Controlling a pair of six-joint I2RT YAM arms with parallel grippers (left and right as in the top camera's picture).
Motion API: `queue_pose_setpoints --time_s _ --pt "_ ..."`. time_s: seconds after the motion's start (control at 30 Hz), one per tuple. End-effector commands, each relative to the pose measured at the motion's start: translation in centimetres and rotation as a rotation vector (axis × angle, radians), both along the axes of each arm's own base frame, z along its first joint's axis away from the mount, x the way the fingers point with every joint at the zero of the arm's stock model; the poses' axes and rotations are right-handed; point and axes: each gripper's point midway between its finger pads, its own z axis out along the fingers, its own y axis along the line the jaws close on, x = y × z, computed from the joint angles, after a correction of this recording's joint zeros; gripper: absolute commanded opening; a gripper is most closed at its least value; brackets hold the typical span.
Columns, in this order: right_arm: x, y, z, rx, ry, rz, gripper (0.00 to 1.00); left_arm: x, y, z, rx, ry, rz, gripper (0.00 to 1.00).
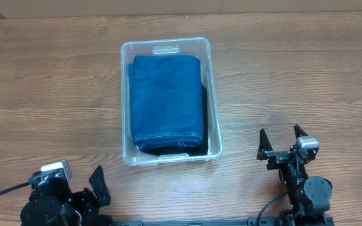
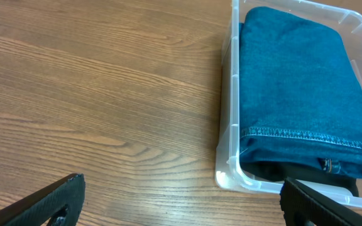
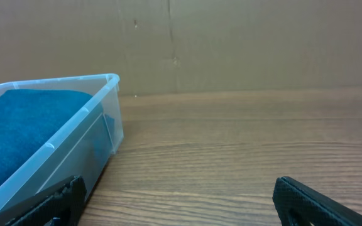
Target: Pack container
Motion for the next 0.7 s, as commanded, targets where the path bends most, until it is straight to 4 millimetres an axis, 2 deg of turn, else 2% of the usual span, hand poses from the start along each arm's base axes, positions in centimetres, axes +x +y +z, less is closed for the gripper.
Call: queue_pose_setpoints --time_s 0.0,0.53,0.6,0.67 --pt "0.0 0.1 0.4 -0.005 -0.015 0.003 1.00 0.0 0.2 0.1 -0.001 -0.007 0.013 1.00" --pt "0.0 0.1 0.4 -0.005 -0.015 0.003 1.00 0.0 0.1 0.0 -0.001 -0.011 0.005 1.00" --pt "0.0 0.1 0.4 -0.005 -0.015 0.003 1.00 0.5 0.4 -0.7 0.013 0.000 0.017 1.00" --pt "0.0 0.1 0.4 -0.005 -0.015 0.003 1.00 1.8 0.3 -2.9 0.042 0.028 -0.003 1.00"
